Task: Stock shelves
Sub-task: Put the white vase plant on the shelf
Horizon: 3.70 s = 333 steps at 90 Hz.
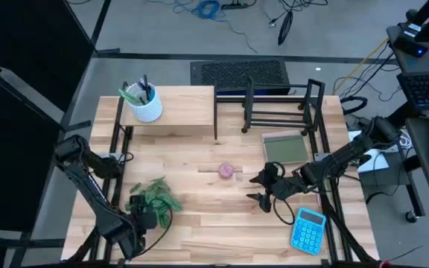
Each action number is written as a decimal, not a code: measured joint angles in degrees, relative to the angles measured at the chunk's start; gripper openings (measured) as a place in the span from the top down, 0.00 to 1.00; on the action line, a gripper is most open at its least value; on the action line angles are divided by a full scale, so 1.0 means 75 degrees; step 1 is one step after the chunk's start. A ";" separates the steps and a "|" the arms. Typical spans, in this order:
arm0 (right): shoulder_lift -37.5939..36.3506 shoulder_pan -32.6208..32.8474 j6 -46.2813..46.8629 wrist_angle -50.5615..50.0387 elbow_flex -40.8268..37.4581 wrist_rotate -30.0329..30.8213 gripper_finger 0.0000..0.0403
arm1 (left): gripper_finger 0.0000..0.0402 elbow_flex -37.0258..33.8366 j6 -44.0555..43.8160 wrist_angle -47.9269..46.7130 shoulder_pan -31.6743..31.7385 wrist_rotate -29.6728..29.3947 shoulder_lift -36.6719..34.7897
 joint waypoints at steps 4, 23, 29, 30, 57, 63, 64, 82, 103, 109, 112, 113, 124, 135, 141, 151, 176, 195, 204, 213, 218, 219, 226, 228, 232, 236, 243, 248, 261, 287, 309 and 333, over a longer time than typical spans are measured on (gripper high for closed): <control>0.0000 0.0000 0.0001 0.0001 0.0000 0.0000 0.31 | 0.77 -0.0044 0.0008 0.0077 0.0000 -0.0004 0.0000; 0.0000 0.0000 -0.0005 0.0003 0.0000 0.0003 0.31 | 0.90 -0.0083 0.0150 0.0308 0.0153 -0.0001 0.0000; 0.0000 0.0000 0.0003 0.0000 0.0000 0.0003 0.31 | 0.97 -0.0017 0.0199 0.0312 0.0268 0.0002 0.0004; 0.0000 0.0000 0.0003 0.0000 0.0000 0.0003 0.31 | 0.98 -0.0005 0.0202 0.0312 0.0289 0.0002 0.0005; 0.0000 0.0000 0.0032 0.0003 0.0000 0.0003 0.31 | 1.00 0.0963 0.0862 -0.0097 0.1133 -0.0046 0.0012; 0.0000 0.0000 0.0035 0.0001 0.0000 0.0003 0.31 | 1.00 0.1342 0.1194 -0.0504 0.1409 -0.0233 0.0012; 0.0000 0.0000 0.0035 0.0002 0.0000 0.0004 0.31 | 1.00 0.1410 0.1256 -0.0561 0.1460 -0.0264 0.0012; 0.0000 0.0000 0.0005 0.0003 0.0000 0.0015 0.31 | 1.00 0.2806 0.2978 -0.1404 0.2602 -0.1220 0.0015; 0.0000 0.0000 -0.0226 0.0003 0.0000 0.0202 0.31 | 1.00 0.4302 0.5878 -0.1620 0.4824 -0.1678 0.0015; 0.0000 0.0000 -0.0282 0.0003 0.0000 0.0244 0.31 | 1.00 0.4646 0.6779 -0.1643 0.5528 -0.1678 0.0015; 0.0002 0.0000 -0.0319 0.0005 0.0000 0.0319 0.31 | 1.00 0.4814 0.7222 -0.1637 0.5895 -0.1671 0.0015; 0.0002 0.0000 -0.0332 0.0005 0.0000 0.0356 0.31 | 1.00 0.4872 0.7356 -0.1636 0.6014 -0.1661 0.0015; 0.0004 0.0000 -0.0431 0.0003 0.0000 0.0579 0.31 | 1.00 0.5466 0.8596 -0.1612 0.7371 -0.1615 0.0015; 0.0015 0.0000 -0.0391 0.0003 0.0000 0.0592 0.31 | 1.00 0.5762 0.9562 -0.1355 0.8571 -0.1410 -0.0002; 0.0015 0.0000 -0.0304 0.0005 0.0000 0.0592 0.31 | 1.00 0.5750 1.0010 -0.1290 0.9231 -0.0885 0.0001; 0.0049 0.0003 -0.0286 0.0020 -0.0003 0.0592 0.31 | 1.00 0.5389 1.0891 -0.0909 1.0041 0.0038 0.0006; 0.0052 0.0003 -0.0339 0.0364 -0.0007 0.0589 0.31 | 1.00 0.4822 1.1788 -0.0365 1.0960 0.0856 0.0021; 0.0085 0.0003 -0.0452 0.0345 -0.0009 0.0585 0.31 | 1.00 0.4717 1.1756 -0.0217 1.0994 0.1200 0.0375; 0.0111 0.0003 -0.0459 0.0360 -0.0006 0.0556 0.31 | 1.00 0.4719 1.1733 -0.0184 1.0992 0.1235 0.0417; 0.0134 0.0003 -0.0423 0.0344 -0.0006 0.0525 0.31 | 1.00 0.4719 1.1674 -0.0132 1.0972 0.1238 0.0417; 0.0138 0.0003 -0.0378 0.0360 -0.0006 0.0527 0.31 | 1.00 0.4720 1.1588 -0.0115 1.0972 0.1237 0.0418; 0.0142 0.0003 -0.0369 0.0357 -0.0006 0.0527 0.31 | 1.00 0.4720 1.1584 -0.0117 1.0972 0.1235 0.0420; 0.0152 0.0003 -0.0365 0.0352 -0.0006 0.0525 0.31 | 1.00 0.4720 1.1558 -0.0139 1.0981 0.1219 0.0420; 0.0152 0.0003 -0.0365 0.0352 -0.0006 0.0526 0.31 | 1.00 0.4718 1.1558 -0.0141 1.0981 0.1213 0.0420; 0.0152 0.0003 -0.0363 0.0355 -0.0006 0.0525 0.31 | 1.00 0.4720 1.1566 -0.0142 1.0980 0.1209 0.0420; 0.0152 0.0003 -0.0360 0.0349 -0.0006 0.0522 0.31 | 1.00 0.4718 1.1625 -0.0144 1.0978 0.1212 0.0420; 0.0152 0.0005 -0.0300 0.0354 -0.0006 0.0518 0.31 | 1.00 0.4720 1.1765 -0.0141 1.0975 0.1212 0.0420; 0.0152 0.0026 -0.0290 0.0349 -0.0006 0.0489 0.31 | 1.00 0.4720 1.1838 -0.0139 1.0994 0.1212 0.0420; 0.0152 0.0131 -0.0423 0.0349 -0.0006 0.0475 0.31 | 1.00 0.4594 1.2179 0.0002 1.1060 0.1203 0.0420; 0.0152 0.0160 -0.0248 0.0346 -0.0006 0.0338 0.31 | 1.00 0.4303 1.3271 0.0025 1.1271 0.1320 0.0431; 0.0152 0.0159 -0.0076 0.0346 -0.0006 0.0341 0.31 | 1.00 0.4301 1.3159 0.0090 1.1299 0.1342 0.0431; 0.0149 0.0152 -0.0085 0.0309 0.0000 0.0341 0.31 | 1.00 0.4311 1.3140 0.0117 1.1256 0.1174 0.0431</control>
